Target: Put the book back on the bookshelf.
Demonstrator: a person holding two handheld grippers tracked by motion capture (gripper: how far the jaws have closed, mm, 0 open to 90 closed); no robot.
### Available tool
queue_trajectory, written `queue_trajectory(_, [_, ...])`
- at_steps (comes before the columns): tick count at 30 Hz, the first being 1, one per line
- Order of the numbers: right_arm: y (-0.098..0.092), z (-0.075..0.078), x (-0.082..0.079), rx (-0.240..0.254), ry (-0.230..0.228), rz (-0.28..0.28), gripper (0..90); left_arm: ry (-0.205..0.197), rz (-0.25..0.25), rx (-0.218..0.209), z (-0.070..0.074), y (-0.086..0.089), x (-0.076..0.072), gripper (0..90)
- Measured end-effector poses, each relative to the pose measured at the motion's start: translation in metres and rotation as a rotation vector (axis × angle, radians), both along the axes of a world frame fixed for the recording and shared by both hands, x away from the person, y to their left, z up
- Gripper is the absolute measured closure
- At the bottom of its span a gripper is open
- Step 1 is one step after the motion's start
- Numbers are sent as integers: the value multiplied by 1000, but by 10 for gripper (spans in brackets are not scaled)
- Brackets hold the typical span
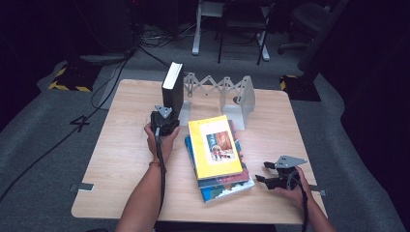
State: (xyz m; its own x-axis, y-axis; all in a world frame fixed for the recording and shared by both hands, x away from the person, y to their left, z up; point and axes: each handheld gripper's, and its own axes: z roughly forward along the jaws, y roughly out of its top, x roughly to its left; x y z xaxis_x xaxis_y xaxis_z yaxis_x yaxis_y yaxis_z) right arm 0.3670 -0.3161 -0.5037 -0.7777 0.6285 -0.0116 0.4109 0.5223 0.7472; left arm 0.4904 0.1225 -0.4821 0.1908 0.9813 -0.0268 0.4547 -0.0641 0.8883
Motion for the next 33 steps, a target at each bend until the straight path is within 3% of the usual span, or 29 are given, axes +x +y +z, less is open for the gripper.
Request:
queue_trajectory(14, [0, 0, 0, -1, 1, 1, 315, 21, -83, 45, 4, 9, -9, 493])
queue_trajectory(21, [0, 0, 0, -1, 1, 0, 314, 13, -151, 31, 6, 25, -15, 449])
queue_trajectory(27, [0, 0, 0, 0, 2, -1, 314, 23, -165, 61, 8, 38, -20, 451])
queue_trajectory(33, [0, 0, 0, 0, 2, -2, 313, 49, -219, 112, 7, 44, -27, 426])
